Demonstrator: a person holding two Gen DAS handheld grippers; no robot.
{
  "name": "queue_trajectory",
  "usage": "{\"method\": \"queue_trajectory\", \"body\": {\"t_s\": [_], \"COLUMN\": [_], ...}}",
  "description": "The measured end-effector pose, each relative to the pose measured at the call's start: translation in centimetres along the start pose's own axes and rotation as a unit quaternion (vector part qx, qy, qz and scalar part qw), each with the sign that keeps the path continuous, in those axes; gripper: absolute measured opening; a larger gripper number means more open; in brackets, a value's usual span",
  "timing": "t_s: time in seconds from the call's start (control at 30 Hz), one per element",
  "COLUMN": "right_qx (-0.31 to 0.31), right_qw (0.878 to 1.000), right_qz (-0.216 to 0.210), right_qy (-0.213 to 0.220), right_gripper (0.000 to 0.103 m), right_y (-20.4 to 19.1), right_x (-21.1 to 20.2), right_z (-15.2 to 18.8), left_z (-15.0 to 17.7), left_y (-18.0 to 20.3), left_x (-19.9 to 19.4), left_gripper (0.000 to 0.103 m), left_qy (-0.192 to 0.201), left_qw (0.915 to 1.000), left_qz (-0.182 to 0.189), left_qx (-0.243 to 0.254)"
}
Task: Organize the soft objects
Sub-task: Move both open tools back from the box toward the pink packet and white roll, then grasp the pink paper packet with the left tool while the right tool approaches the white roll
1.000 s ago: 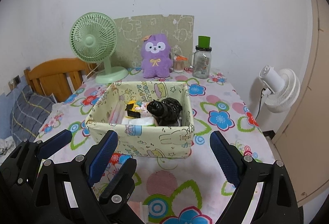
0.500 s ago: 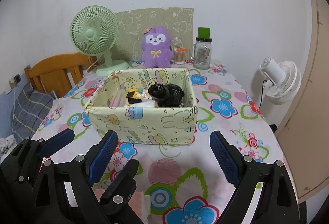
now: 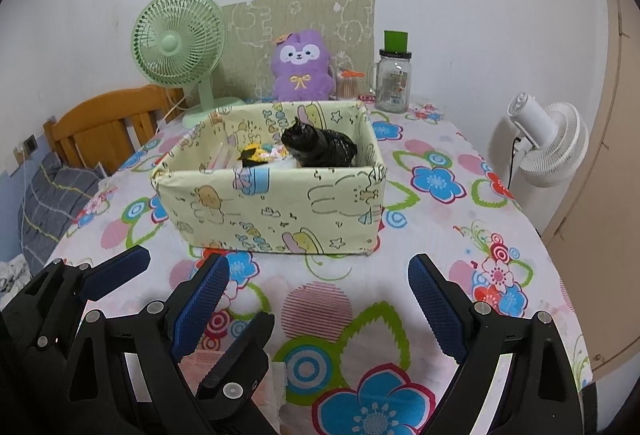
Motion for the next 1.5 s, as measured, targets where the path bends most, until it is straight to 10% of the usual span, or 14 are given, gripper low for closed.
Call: {"method": "queue_trajectory", "body": {"t_s": [1.1, 1.5], "right_qx": [0.021, 0.026], "right_qw": [0.997, 0.996], "right_qz": [0.013, 0.015], "right_qy": [-0.074, -0.080], "right_gripper": [0.093, 0.093], "right_y": [0.9, 1.2], "right_x": [3.1, 3.8], "right_z": [5.4, 5.3], "left_z": [4.6, 4.8], "left_y": [0.4, -0.7], "left_x": [3.1, 3.9], "left_gripper": [0.093, 0.046], "left_qy": [-0.052, -0.061], "left_qw": [0.9980, 0.9978], "left_qz": [0.022, 0.027], "left_qx": [0.028, 0.002]}}
Point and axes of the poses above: each gripper's, at about its wrist camera, not at the fingertips, and x roughly the way its jaws point, y to its right, z to its underside, the point moved 9 cm from there along x, roughly the way its jaws point, and after that the axes turned 6 degrees about x, right-handed, at the moved point
